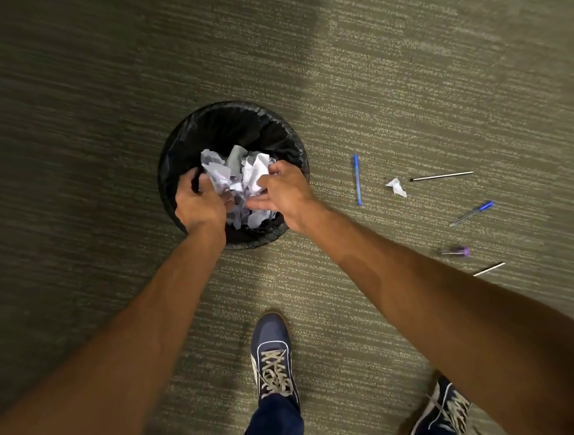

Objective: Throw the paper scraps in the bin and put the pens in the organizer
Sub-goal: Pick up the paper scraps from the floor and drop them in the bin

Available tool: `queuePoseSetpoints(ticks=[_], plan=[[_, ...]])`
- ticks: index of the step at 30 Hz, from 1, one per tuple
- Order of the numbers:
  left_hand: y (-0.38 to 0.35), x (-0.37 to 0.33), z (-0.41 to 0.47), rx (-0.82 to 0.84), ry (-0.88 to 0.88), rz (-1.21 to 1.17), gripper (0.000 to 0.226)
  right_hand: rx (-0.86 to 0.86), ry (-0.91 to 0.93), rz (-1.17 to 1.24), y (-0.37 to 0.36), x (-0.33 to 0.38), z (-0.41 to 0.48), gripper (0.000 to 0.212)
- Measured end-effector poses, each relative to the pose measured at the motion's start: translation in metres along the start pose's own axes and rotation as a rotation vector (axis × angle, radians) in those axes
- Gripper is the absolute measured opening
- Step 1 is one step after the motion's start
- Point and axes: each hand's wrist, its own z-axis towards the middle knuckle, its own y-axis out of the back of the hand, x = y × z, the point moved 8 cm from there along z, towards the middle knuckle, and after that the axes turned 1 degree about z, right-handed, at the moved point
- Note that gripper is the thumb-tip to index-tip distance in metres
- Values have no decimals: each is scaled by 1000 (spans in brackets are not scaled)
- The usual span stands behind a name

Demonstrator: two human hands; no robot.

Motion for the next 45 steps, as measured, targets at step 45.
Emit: queuePoseSetpoints(ticks=[45], plan=[[-235,195,-117,631,-1024,1315,74,-437,408,-1177,332,-103,156,30]])
